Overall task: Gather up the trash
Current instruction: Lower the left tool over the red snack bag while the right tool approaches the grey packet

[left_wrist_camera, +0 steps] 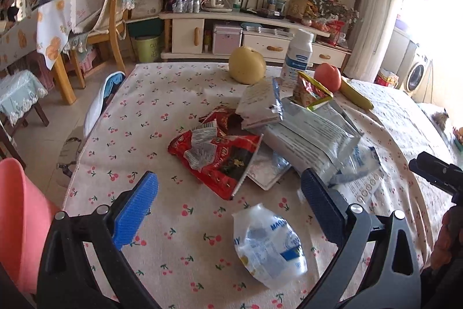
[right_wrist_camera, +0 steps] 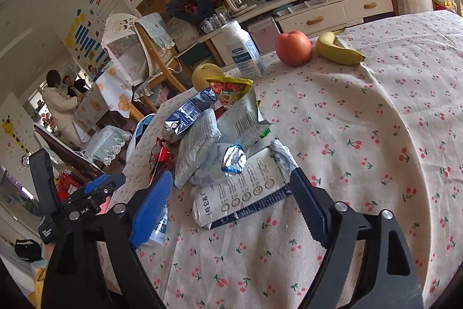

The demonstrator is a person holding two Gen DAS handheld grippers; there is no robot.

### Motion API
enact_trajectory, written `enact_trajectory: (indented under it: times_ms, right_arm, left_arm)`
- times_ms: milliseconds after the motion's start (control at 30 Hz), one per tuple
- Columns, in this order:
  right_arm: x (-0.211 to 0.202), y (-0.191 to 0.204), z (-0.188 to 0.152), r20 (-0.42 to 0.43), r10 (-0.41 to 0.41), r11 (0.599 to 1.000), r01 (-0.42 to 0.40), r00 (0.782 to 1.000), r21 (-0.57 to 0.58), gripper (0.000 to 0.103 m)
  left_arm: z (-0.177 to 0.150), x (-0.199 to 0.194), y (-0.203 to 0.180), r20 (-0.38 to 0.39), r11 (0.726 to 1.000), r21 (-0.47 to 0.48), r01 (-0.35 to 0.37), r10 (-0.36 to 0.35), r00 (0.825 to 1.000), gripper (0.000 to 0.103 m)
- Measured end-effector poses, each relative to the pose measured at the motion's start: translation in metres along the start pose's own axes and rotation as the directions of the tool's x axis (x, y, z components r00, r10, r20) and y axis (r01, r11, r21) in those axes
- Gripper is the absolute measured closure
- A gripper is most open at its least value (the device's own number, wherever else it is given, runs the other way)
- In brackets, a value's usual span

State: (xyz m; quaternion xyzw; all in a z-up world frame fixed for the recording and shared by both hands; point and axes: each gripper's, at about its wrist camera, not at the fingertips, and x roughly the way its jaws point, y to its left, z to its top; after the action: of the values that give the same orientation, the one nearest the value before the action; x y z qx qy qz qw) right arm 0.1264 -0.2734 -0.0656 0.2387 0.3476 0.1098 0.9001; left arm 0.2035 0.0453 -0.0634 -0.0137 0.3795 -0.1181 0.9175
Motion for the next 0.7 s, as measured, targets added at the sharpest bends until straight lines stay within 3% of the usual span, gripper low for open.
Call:
enact_trajectory:
  times_ms: [167, 267, 467, 533, 600, 700]
  right_arm:
    - [0.024, 0.009, 0.029, 0.019, 0.025, 1.000, -0.025, 1.000, 0.001, 0.020]
    - [0.038, 0.023, 0.041, 0.028, 0.040, 0.999, -0.039, 0.999, -0.021, 0.020]
    - [0.072, 0.050, 0.042, -0.038, 0.039, 0.990, -0.044, 0.999, -0.134, 0.020]
    - [0.079, 0.061, 0.038, -0.044, 0.028, 0.980, -0.036, 0.999, -0.195, 0.020]
    - [0.086, 0.072, 0.033, -0.033, -0.010, 0.962, 0.000, 0.999, -0.275, 0.020]
    - [0.100, 0.082, 0.027, -0.049, -0.041, 0.936, 0.022, 0.998, -0.351, 0.020]
  left_arm:
    - [0.015, 0.030, 0.019, -0.059, 0.999, -0.014, 0.040, -0.041, 0.997, 0.004]
    - [0.020, 0.046, 0.033, -0.090, 0.994, -0.091, 0.067, -0.075, 0.993, 0.004]
    - [0.022, 0.070, 0.047, -0.138, 0.971, -0.239, 0.002, -0.035, 0.990, 0.004]
    - [0.024, 0.075, 0.048, -0.147, 0.961, -0.274, -0.040, -0.001, 0.989, 0.009]
    - [0.024, 0.081, 0.050, -0.158, 0.948, -0.312, -0.067, 0.017, 0.987, 0.024]
    - [0.022, 0.090, 0.050, -0.184, 0.933, -0.346, -0.099, 0.036, 0.982, 0.027]
